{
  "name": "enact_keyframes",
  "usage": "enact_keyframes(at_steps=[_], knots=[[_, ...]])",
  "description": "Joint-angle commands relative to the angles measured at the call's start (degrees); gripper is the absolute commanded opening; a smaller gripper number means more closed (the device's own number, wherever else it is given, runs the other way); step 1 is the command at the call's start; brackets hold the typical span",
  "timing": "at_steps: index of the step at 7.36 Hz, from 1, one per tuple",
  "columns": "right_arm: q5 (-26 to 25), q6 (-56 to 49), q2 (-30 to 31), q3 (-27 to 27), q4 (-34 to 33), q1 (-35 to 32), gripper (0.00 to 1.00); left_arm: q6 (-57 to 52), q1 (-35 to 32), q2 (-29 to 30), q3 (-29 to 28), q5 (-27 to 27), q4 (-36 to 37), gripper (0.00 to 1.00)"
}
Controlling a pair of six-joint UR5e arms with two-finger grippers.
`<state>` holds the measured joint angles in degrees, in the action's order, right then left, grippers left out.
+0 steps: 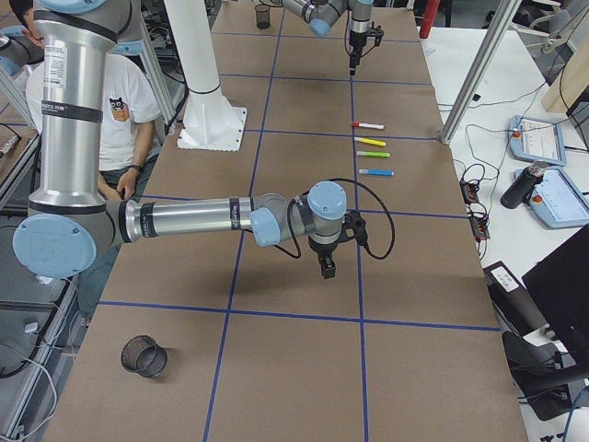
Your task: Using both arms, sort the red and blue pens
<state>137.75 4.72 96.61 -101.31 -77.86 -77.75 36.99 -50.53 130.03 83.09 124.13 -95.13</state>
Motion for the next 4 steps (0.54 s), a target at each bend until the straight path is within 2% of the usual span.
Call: enact_keyframes(at_steps=[1,2,4], knots=[[0.0,0.3,-0.1,-0.2,0.1,0.1,1.00,1.0,2.4,9.7,-16.5,-1.0,-8.4,0.98],[0.0,0.4,-0.1,-0.1,0.1,0.1,1.00,1.1,3.8,12.2,-19.4,-1.0,-8.4,0.98],[0.0,0.6,-0.1,-0.4,0.1,0.1,1.00,4.3,7.7,16.6,-23.9,-7.0,-8.9,0.94]])
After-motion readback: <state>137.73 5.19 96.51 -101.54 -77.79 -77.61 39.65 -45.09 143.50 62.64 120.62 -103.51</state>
